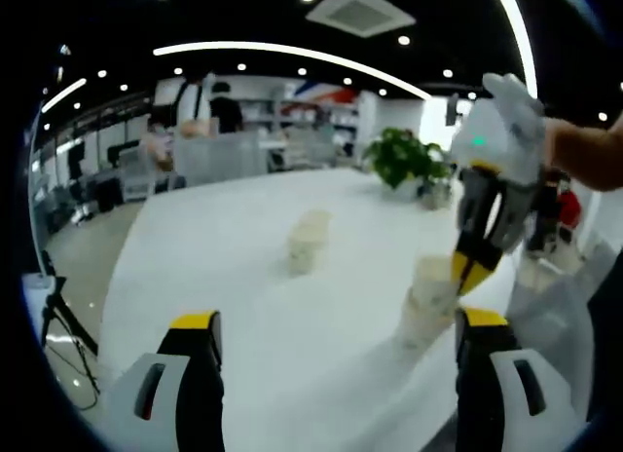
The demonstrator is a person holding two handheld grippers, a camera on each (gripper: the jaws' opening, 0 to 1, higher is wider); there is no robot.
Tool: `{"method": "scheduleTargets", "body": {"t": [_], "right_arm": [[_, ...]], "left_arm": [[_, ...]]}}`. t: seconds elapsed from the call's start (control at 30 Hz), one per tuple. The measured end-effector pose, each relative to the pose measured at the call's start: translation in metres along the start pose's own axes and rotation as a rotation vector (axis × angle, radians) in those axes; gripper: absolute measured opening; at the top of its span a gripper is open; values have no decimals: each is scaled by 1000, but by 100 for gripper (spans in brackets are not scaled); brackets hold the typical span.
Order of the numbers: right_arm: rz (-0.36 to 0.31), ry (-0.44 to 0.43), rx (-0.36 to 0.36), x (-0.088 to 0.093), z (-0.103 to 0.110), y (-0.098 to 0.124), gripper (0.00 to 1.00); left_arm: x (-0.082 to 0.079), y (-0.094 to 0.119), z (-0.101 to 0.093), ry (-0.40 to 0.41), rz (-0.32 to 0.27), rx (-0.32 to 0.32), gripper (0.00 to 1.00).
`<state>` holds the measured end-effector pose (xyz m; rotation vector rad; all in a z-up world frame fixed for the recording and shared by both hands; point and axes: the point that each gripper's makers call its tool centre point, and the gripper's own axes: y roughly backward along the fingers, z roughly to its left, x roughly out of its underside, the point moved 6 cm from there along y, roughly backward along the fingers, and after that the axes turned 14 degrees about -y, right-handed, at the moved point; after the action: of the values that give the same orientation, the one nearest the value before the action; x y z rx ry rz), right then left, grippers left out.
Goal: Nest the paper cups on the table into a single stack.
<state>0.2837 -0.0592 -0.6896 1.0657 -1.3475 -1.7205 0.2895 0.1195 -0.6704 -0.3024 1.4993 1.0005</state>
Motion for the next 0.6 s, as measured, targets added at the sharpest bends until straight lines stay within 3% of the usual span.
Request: {"method": "scheduleTargets", "body": {"t": [0.4, 0.6], "right_arm": [[43, 48, 18, 8, 4, -26, 0], [-8, 64, -11, 7, 3, -23, 1]], "left_arm": [[0, 2, -2, -7, 4, 8, 98], [2, 2, -4, -10, 12, 13, 98]]}}
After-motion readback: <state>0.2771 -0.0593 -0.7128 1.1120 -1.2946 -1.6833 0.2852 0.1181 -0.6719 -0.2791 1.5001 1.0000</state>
